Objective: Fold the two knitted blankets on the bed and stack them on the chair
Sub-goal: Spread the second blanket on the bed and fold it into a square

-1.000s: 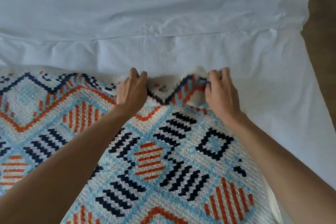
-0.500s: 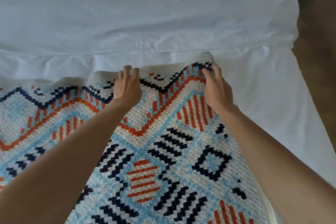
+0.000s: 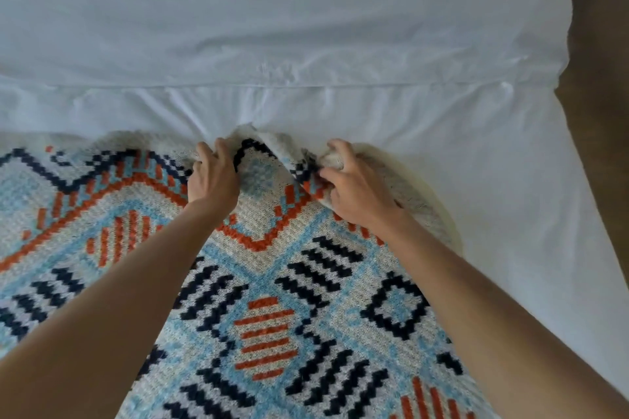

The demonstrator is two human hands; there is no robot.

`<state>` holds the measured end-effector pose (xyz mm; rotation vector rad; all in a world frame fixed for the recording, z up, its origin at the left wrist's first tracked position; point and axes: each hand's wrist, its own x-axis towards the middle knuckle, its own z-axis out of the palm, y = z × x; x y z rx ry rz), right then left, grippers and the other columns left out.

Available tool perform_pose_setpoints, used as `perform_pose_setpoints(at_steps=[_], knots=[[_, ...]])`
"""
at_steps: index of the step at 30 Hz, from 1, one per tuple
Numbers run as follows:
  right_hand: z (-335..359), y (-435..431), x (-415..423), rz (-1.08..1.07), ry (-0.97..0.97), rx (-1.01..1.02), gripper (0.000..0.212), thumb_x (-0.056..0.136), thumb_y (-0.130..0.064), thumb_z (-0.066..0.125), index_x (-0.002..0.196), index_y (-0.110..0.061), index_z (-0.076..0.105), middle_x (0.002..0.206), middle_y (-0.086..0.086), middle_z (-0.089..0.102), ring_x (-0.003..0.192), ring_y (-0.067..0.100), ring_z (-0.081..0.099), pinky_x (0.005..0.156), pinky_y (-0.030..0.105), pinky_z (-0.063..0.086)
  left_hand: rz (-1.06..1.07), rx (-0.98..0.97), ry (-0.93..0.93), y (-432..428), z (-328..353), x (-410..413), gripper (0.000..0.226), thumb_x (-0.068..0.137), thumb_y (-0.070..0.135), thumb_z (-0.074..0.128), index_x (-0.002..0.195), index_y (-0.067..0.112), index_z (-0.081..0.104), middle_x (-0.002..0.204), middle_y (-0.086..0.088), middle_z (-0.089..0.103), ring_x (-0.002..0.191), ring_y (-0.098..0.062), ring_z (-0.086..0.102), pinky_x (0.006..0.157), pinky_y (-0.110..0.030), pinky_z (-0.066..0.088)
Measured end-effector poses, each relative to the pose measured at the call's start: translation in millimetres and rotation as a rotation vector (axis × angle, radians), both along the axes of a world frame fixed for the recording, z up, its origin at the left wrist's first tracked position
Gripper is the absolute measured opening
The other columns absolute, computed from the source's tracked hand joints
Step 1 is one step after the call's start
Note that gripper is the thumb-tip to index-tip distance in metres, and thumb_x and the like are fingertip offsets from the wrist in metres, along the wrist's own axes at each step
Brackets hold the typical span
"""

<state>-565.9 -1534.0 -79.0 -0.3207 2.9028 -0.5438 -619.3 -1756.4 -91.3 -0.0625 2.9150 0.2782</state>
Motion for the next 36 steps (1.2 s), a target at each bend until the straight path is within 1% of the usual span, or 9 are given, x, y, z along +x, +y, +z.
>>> perform_pose_setpoints(at_steps=[3,6,10,15,18,24,29,32,36], knots=[[16,3,-3,-0.095,-0.014,-0.177,0.038,0.09,0.002,0.042,0.121,-0.01,0.06,0.138,0.014,0.049,0.102,0.028,0.063,0.087,0.039,0.053,-0.015,0.025,0.002,-4,4,3,0.035,0.093,0.008,0.051,0.124,0.007,0.035,0.119,-0.024,0.037,0.088,-0.041,0.056,0.067,-0.04,0.049],[29,11,-13,-0.276,-0.072,-0.121,0.052,0.09,0.004,0.043,0.138,-0.018,0.044,0.106,0.011,0.068,0.054,0.014,0.056,0.05,0.026,0.049,-0.025,0.038,-0.01,-3,6,12,0.042,0.09,0.005,0.054,0.128,0.007,0.036,0.12,-0.022,0.037,0.095,-0.04,0.054,0.075,-0.042,0.05],[31,12,-18,-0.065,0.004,0.38,0.019,0.081,-0.007,0.06,0.099,-0.009,0.064,0.101,0.007,0.059,0.092,0.024,0.049,0.08,0.035,0.042,-0.033,0.045,0.005,-3,0,24,0.05,0.085,0.0,0.054,0.131,0.008,0.036,0.125,-0.019,0.036,0.107,-0.036,0.047,0.086,-0.043,0.049],[12,-2,7,0.136,-0.27,0.245,0.045,0.079,-0.025,0.063,0.122,-0.015,0.052,0.137,0.007,0.041,0.128,0.027,0.028,0.11,0.049,0.021,-0.053,0.088,0.018,-13,-10,37,0.053,0.085,0.011,0.062,0.132,0.006,0.037,0.13,-0.02,0.036,0.111,-0.035,0.044,0.093,-0.045,0.048],[11,-2,17,0.132,-0.272,0.172,0.033,0.084,-0.025,0.058,0.115,-0.019,0.054,0.13,0.006,0.048,0.124,0.025,0.032,0.108,0.046,0.024,-0.09,0.066,0.009,-17,-14,39,0.059,0.084,0.019,0.066,0.134,0.006,0.036,0.13,-0.02,0.036,0.113,-0.034,0.043,0.096,-0.045,0.047],[35,43,-22,-0.366,0.227,0.406,0.041,0.079,-0.002,0.064,0.118,-0.004,0.053,0.125,0.019,0.045,0.117,0.036,0.038,0.099,0.045,0.036,-0.074,0.104,0.045,-15,-6,26,0.049,0.081,0.005,0.06,0.125,0.009,0.041,0.127,-0.017,0.036,0.108,-0.034,0.044,0.079,-0.041,0.052],[35,57,-51,-0.418,-0.01,0.503,0.084,0.074,0.004,0.067,0.144,-0.01,0.024,0.154,0.02,0.001,0.14,0.042,0.001,0.113,0.055,0.012,-0.099,0.138,0.125,1,7,1,0.063,0.076,-0.002,0.057,0.132,0.015,0.034,0.133,-0.015,0.03,0.111,-0.033,0.042,0.083,-0.044,0.052],[27,32,-51,-0.346,0.047,0.475,0.057,0.073,0.007,0.062,0.127,-0.006,0.046,0.154,0.017,0.012,0.138,0.04,0.014,0.111,0.054,0.019,-0.215,0.164,0.124,-1,9,-9,0.073,0.075,-0.005,0.054,0.139,0.019,0.026,0.147,-0.012,0.017,0.119,-0.033,0.041,0.072,-0.038,0.054],[12,-11,-52,-0.123,0.176,0.251,0.052,0.08,0.007,0.056,0.13,-0.005,0.048,0.144,0.013,0.038,0.121,0.032,0.042,0.1,0.045,0.039,-0.087,0.085,0.083,-30,11,-31,0.069,0.08,-0.006,0.049,0.139,0.021,0.023,0.147,-0.007,0.017,0.115,-0.034,0.046,0.061,-0.031,0.04]])
